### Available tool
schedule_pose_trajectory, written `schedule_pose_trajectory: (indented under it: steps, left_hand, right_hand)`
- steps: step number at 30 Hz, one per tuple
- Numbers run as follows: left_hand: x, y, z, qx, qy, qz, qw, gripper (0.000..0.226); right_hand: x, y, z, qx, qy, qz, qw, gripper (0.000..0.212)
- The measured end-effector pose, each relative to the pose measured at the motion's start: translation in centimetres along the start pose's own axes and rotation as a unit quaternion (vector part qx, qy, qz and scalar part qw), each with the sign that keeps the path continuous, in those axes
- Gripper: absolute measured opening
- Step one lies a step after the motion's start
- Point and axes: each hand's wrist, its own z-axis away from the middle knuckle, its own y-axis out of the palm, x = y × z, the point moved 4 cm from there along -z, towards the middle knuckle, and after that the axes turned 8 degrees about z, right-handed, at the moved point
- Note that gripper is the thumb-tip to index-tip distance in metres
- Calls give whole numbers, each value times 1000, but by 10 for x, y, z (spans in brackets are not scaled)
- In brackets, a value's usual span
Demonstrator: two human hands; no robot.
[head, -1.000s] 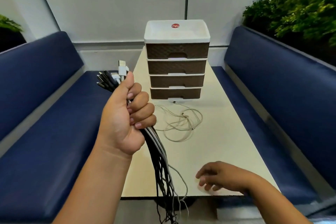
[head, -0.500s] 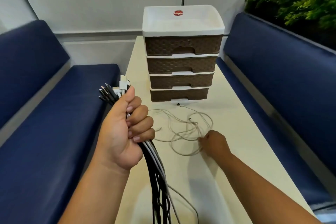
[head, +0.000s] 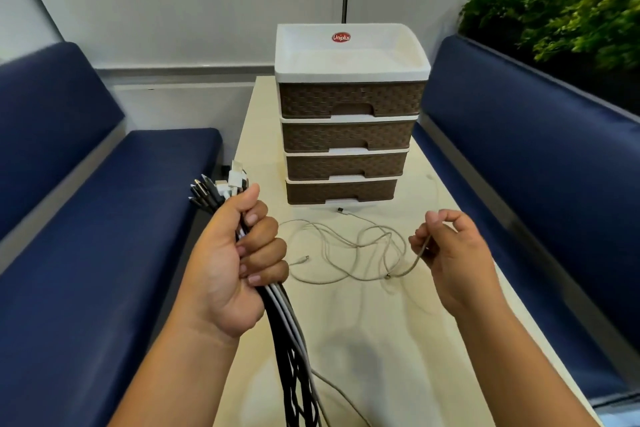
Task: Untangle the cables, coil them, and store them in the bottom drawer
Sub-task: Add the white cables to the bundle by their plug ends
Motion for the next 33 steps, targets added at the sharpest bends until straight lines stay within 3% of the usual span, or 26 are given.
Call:
schedule_pose_trajectory:
  steps: [5, 12, 17, 21, 26, 31, 33]
  left_hand:
    - [6, 7, 1, -6, -4, -21, 1000, 25]
    - [29, 32, 6, 19, -7, -52, 998, 58]
    - [33, 31, 6, -30, 27, -97, 994, 34]
    - [32, 28, 3, -37, 38, -96, 994, 38]
    - [13, 22, -5, 10, 71, -46, 996, 42]
    - [-10, 7, -7, 24, 100, -17, 995, 46]
    - [-14, 3, -8, 30, 99, 6, 995, 47]
  right_hand:
    - [59, 22, 53, 94, -83, -31, 992, 5]
    - [57, 75, 113, 155, -128, 15, 979, 16]
    - [47, 92, 127, 191, -130, 47, 972, 9]
    - [34, 94, 130, 193, -95, 58, 975, 15]
    - [-7, 89, 143, 248, -48, 61, 966, 38]
    - [-61, 64, 165, 350, 65, 149, 922, 59]
    - [-86, 48, 164, 320, 131, 158, 925, 63]
